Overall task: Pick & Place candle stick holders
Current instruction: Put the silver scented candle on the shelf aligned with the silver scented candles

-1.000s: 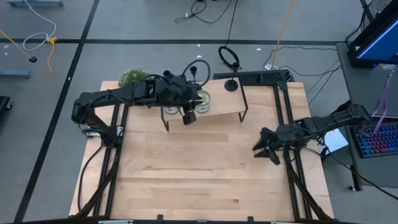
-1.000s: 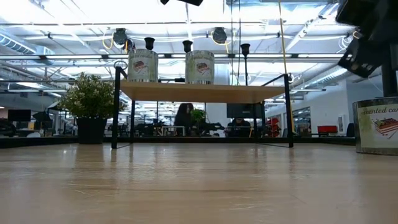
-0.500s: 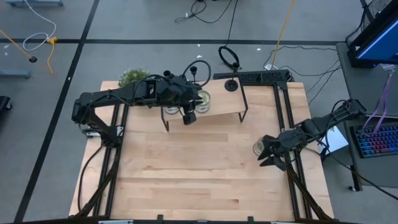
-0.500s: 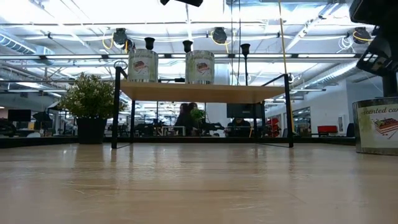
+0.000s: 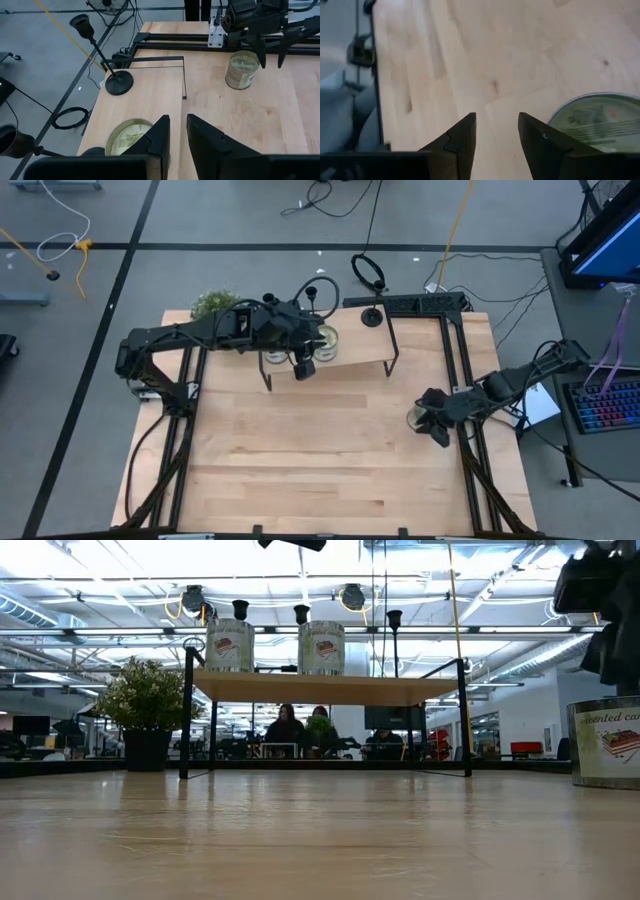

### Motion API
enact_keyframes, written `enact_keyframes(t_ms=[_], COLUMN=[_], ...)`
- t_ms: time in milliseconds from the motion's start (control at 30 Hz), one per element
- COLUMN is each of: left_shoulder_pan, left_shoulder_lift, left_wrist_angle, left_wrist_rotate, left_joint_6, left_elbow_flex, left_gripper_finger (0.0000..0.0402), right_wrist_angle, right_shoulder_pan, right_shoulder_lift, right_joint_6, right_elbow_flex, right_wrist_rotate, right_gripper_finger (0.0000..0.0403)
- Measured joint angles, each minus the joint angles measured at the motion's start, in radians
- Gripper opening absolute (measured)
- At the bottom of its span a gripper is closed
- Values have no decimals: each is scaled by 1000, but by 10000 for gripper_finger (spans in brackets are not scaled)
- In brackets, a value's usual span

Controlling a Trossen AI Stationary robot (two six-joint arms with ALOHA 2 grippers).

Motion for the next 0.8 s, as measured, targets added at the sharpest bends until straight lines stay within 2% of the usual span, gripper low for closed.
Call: enact_keyframes(t_ms=[100,200,267,367,533,633,800], left_shoulder_pan=[0,0,0,1,1,1,1], left_shoulder_lift=[0,0,0,0,0,0,0], left_wrist_angle=[2,3,9,20,21,21,20], left_wrist_rotate=[-1,-1,-1,-1,-1,-1,0], left_joint_6=[15,51,64,70,72,72,72], left_elbow_flex=[0,0,0,0,0,0,0], left_gripper_finger=[69,69,69,69,69,69,69], right_wrist_angle=[35,158,168,59,-246,-372,-435], right_shoulder_pan=[-25,-53,-66,-83,-103,-97,-77], right_shoulder_lift=[19,56,95,171,325,401,493], right_joint_6=[14,-83,-166,-232,-260,-196,-39], right_elbow_flex=[6,49,104,210,394,405,368], right_wrist_rotate=[9,7,6,6,13,-22,-68], right_gripper_finger=[137,137,137,137,136,136,136])
